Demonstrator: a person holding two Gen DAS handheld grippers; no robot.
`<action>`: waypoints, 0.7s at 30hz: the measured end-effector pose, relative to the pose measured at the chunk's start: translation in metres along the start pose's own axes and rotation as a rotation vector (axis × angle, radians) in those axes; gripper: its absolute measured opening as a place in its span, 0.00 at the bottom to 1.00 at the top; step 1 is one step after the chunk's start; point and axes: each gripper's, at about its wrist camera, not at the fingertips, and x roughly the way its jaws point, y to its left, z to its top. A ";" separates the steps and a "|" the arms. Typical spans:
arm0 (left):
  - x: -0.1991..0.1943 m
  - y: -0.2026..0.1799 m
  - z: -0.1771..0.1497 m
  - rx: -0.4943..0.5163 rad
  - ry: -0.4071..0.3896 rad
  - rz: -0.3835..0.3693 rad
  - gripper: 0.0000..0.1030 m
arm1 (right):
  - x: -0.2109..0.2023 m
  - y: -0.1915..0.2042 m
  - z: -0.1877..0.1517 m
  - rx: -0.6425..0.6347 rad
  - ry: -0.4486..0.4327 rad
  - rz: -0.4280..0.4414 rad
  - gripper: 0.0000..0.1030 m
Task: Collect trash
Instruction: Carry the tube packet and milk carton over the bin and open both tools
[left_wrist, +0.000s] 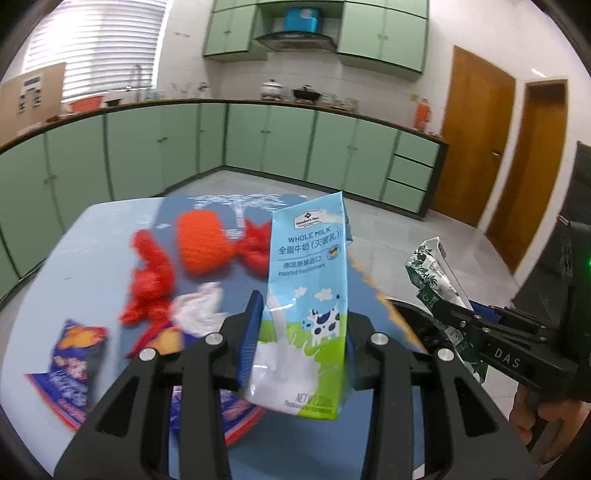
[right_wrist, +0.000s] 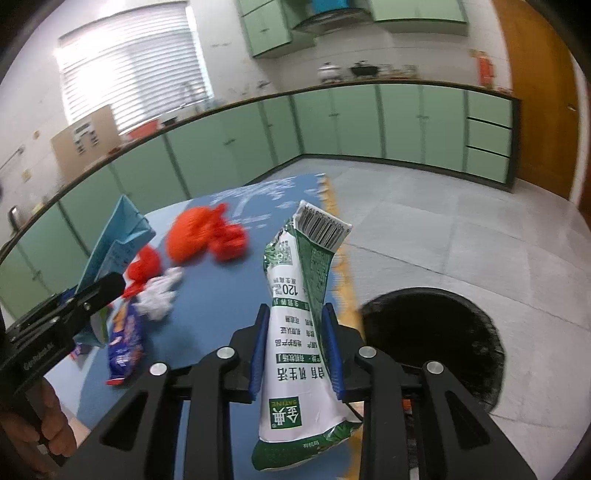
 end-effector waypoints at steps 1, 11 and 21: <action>0.004 -0.005 0.001 0.005 0.003 -0.013 0.35 | -0.003 -0.009 0.000 0.016 -0.004 -0.017 0.28; 0.067 -0.102 0.017 0.112 0.037 -0.189 0.35 | -0.020 -0.103 -0.004 0.142 -0.014 -0.206 0.28; 0.141 -0.172 0.022 0.184 0.161 -0.320 0.36 | -0.007 -0.164 -0.010 0.227 0.040 -0.284 0.28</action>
